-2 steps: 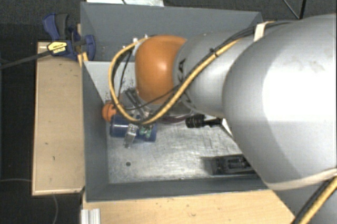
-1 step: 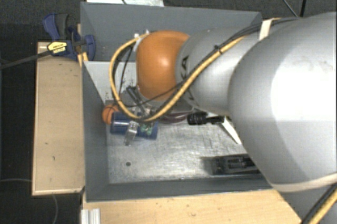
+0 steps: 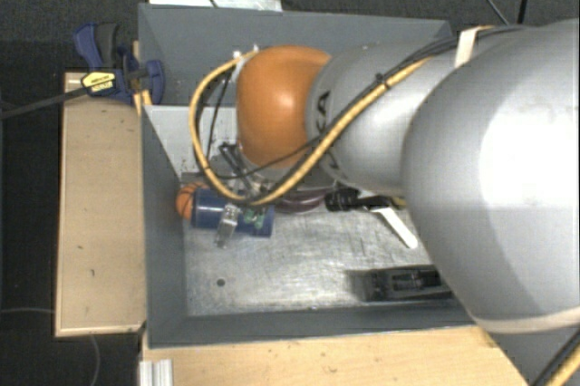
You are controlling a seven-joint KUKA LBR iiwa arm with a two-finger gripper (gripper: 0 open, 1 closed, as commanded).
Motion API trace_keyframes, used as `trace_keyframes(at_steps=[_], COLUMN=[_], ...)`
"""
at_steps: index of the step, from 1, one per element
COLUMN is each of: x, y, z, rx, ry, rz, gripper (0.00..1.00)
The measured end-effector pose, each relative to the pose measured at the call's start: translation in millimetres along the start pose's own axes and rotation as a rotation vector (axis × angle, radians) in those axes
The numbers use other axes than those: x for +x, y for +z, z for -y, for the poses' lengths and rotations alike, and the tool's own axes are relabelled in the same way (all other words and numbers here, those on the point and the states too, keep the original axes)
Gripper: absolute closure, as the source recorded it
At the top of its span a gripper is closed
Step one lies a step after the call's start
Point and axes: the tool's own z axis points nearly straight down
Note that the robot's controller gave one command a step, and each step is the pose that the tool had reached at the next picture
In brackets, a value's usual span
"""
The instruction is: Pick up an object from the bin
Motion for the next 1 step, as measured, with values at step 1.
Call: trace_keyframes(at_steps=[1], x=[-0.6], y=[-9.6], z=[-0.4], rx=[-0.002], ry=[0.0], rz=[0.002], gripper=[1.0])
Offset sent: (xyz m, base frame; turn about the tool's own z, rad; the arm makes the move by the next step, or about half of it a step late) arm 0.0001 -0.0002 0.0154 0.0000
